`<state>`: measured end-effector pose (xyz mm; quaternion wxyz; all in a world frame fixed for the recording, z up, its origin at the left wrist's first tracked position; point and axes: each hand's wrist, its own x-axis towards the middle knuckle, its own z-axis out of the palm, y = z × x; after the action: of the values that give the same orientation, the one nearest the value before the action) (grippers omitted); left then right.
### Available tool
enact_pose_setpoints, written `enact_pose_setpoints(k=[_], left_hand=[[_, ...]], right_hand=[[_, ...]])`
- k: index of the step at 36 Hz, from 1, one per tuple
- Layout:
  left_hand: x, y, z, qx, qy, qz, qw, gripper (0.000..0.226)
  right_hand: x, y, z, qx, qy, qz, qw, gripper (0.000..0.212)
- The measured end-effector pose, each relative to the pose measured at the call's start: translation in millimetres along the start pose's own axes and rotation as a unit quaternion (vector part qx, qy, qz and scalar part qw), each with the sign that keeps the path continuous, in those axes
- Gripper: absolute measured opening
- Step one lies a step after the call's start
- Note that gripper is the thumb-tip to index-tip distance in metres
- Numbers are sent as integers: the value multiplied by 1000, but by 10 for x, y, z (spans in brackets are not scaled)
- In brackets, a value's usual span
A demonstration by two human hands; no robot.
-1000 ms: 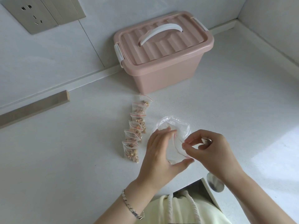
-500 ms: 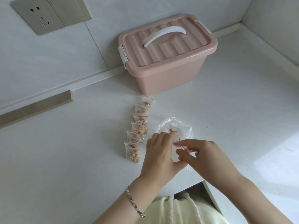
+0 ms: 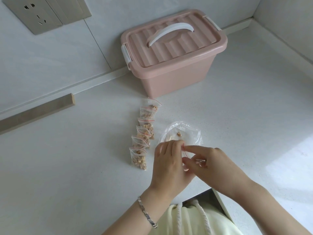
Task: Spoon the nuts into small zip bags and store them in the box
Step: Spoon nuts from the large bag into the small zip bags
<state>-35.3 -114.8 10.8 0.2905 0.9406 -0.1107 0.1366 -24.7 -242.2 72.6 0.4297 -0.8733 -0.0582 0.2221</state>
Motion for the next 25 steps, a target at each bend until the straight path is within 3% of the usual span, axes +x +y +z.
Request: enact_pose_setpoints(k=[4, 7, 10, 15, 20, 25], left_hand=[[-113, -86, -6, -54, -29, -80, 995, 37], [-214, -205, -43, -111, -64, -187, 974, 39], [-308, -340, -43, -145, -98, -268, 947, 43], [-321, -412, 28, -173, -146, -280, 933, 38], [-164, -421, 157, -209, -233, -348, 884, 34], [21, -441, 295, -216, -274, -367, 862, 33]], right_hand=[[-24, 64, -27, 39, 68, -35, 996, 14], [-16, 230, -76, 13, 178, -61, 982, 43], [-16, 409, -179, -33, 257, -111, 959, 49], [-60, 577, -330, -43, 290, -45, 955, 40], [-101, 599, -231, 82, 316, 9, 945, 44], [11, 688, 68, 167, 222, 70, 958, 31]])
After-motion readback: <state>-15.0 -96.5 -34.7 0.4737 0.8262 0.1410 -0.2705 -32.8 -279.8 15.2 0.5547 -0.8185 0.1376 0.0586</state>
